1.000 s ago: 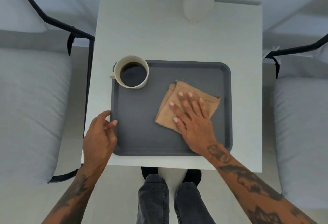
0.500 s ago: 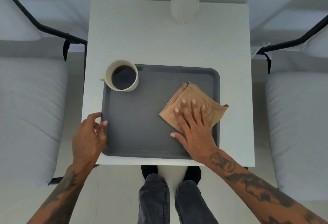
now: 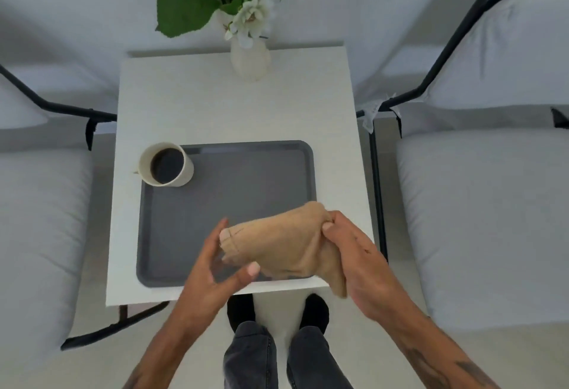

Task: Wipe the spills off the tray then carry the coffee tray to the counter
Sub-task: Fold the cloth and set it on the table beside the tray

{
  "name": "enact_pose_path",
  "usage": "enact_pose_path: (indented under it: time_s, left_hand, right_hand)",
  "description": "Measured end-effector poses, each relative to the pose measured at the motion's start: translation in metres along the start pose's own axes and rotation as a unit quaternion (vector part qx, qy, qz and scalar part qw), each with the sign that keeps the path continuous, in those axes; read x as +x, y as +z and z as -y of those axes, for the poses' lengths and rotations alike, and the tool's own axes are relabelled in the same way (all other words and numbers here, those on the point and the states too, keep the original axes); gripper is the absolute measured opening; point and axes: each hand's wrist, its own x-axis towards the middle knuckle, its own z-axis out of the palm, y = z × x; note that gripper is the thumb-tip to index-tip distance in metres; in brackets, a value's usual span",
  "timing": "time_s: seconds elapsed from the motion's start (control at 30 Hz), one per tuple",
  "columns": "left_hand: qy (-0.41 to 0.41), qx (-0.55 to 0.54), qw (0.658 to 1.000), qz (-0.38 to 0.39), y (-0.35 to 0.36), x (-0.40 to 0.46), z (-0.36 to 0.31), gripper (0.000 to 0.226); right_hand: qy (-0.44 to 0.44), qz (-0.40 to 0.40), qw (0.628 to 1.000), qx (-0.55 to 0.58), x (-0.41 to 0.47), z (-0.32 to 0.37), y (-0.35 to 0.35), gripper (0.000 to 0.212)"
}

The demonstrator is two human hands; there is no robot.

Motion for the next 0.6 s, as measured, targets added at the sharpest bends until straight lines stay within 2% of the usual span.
enact_pose_path:
  time_s: [0.07,0.13,0.17,0.2,0.27,0.3,0.37,0.5,0.6]
  left_hand:
    - [-0.029,-0.165,0.977,0.129,0.029,-0.017,-0.017,0.098]
    - [-0.065,-0.272,0.941,0.189,0.062,-0.036,-0.03,0.084]
    - [-0.065,-0.274,0.939,0.198,0.079,-0.043,-0.03,0.073]
    - [-0.057,-0.246,0.949,0.191,0.096,-0.048,-0.028,0.061]
    - [-0.045,-0.175,0.973,0.143,0.127,-0.05,-0.016,0.049]
    - [-0.039,-0.146,0.982,0.112,0.139,-0.047,-0.012,0.043]
    - [-0.023,-0.123,0.989,0.074,0.157,-0.032,-0.006,0.028]
    - [0.056,0.018,0.998,0.038,0.18,0.025,0.007,0.022]
    - [0.13,0.137,0.982,-0.008,0.185,0.076,0.013,0.025]
  right_hand:
    - [0.015,0.066,0.993,0.093,-0.037,0.002,-0.025,0.022]
    - [0.035,0.109,0.988,0.102,-0.065,-0.002,-0.047,0.029]
    - [0.031,0.108,0.991,0.073,-0.073,-0.009,-0.057,0.038]
    - [0.023,0.084,0.996,0.035,-0.078,-0.019,-0.068,0.041]
    - [0.001,0.032,0.999,-0.031,-0.08,-0.039,-0.087,0.029]
    - [-0.007,0.02,0.998,-0.056,-0.078,-0.049,-0.096,0.03]
    - [-0.024,-0.013,0.995,-0.097,-0.063,-0.075,-0.112,0.044]
    - [-0.01,-0.079,0.997,-0.022,-0.012,-0.109,-0.121,0.028]
    - [-0.024,-0.103,0.994,-0.022,0.033,-0.117,-0.124,0.025]
